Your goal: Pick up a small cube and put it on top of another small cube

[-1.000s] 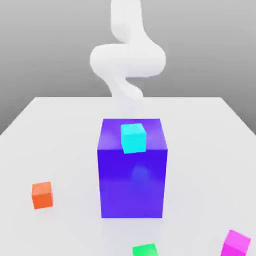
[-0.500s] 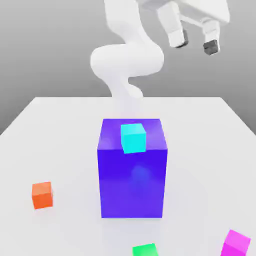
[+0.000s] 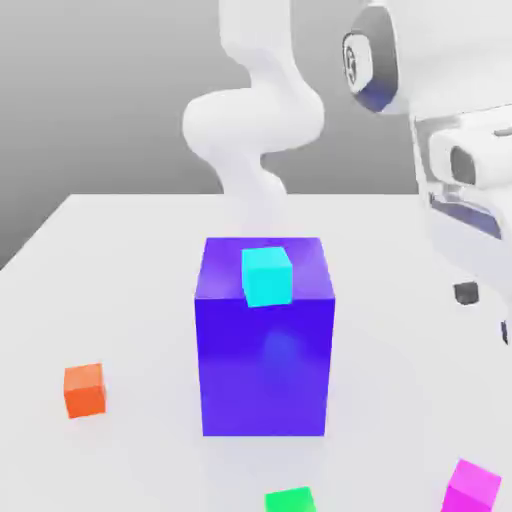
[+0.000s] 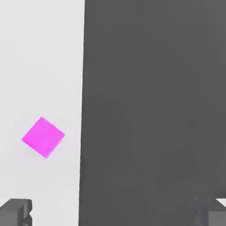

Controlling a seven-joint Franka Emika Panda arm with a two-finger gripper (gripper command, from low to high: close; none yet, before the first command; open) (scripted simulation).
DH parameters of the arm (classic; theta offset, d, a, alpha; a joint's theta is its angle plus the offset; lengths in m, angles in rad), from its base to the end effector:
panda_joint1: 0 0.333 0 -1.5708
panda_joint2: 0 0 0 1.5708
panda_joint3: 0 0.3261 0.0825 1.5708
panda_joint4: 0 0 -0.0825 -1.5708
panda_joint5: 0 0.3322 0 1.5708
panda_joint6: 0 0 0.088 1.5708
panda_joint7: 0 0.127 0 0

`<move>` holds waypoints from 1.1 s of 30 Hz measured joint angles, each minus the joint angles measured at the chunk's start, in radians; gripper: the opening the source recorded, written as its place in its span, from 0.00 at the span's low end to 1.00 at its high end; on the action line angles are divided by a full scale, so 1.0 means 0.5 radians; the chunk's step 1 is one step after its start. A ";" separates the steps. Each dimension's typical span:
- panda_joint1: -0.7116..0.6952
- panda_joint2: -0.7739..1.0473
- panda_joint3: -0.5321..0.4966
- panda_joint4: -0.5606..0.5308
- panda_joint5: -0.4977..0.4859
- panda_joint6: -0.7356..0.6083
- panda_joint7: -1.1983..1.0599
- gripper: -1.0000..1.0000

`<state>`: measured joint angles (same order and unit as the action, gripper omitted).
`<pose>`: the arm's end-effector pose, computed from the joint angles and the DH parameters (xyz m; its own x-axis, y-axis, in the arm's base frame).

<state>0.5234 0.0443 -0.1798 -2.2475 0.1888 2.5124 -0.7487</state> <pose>0.4840 0.1745 0.3935 0.5572 0.7936 0.2445 0.8110 -0.5833 0.0452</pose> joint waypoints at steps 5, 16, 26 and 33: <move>0.017 0.228 0.065 0.012 -0.009 0.066 -0.391 0.50; 0.037 0.721 0.213 0.041 -0.244 0.248 -1.061 0.50; 0.013 1.018 0.251 0.104 -0.229 0.467 -1.111 0.00; 0.000 0.680 0.155 0.018 -0.252 0.208 -1.015 0.00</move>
<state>0.5232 0.3843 -0.1022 -2.2385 0.0626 2.6162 -1.2563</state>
